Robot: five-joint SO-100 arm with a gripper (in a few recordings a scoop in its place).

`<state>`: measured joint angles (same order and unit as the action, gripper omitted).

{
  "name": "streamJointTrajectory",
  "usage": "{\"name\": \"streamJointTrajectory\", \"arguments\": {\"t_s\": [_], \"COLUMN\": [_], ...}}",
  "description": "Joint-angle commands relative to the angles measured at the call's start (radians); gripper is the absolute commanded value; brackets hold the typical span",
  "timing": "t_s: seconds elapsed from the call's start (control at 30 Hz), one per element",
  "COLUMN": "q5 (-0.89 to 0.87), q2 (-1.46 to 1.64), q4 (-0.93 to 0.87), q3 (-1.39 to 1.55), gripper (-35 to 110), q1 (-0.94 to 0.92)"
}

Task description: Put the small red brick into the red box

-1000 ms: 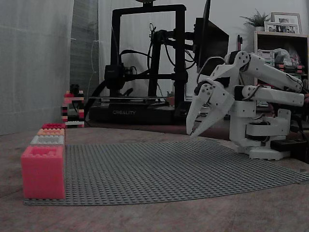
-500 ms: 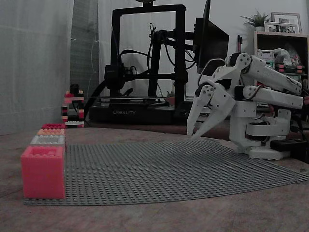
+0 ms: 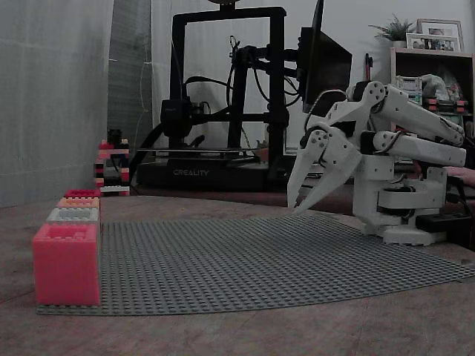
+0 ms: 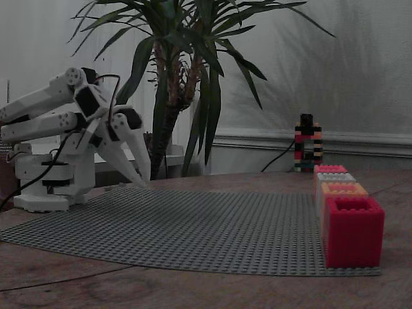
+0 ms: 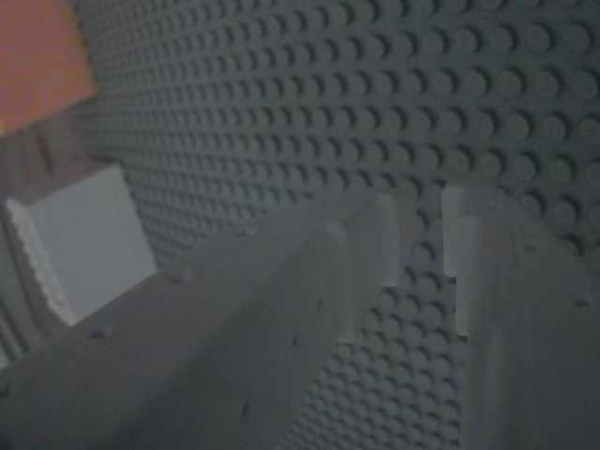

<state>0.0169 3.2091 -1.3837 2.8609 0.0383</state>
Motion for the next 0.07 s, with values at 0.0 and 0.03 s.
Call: {"name": "streamJointTrajectory", "arguments": {"t_s": [0.0, 0.03], "q5": [0.003, 0.003], "q2": [0.011, 0.011], "q4": [-0.021, -0.021], "q3": [0.000, 0.000], "gripper": [0, 0], "q1": [0.009, 0.009]}}
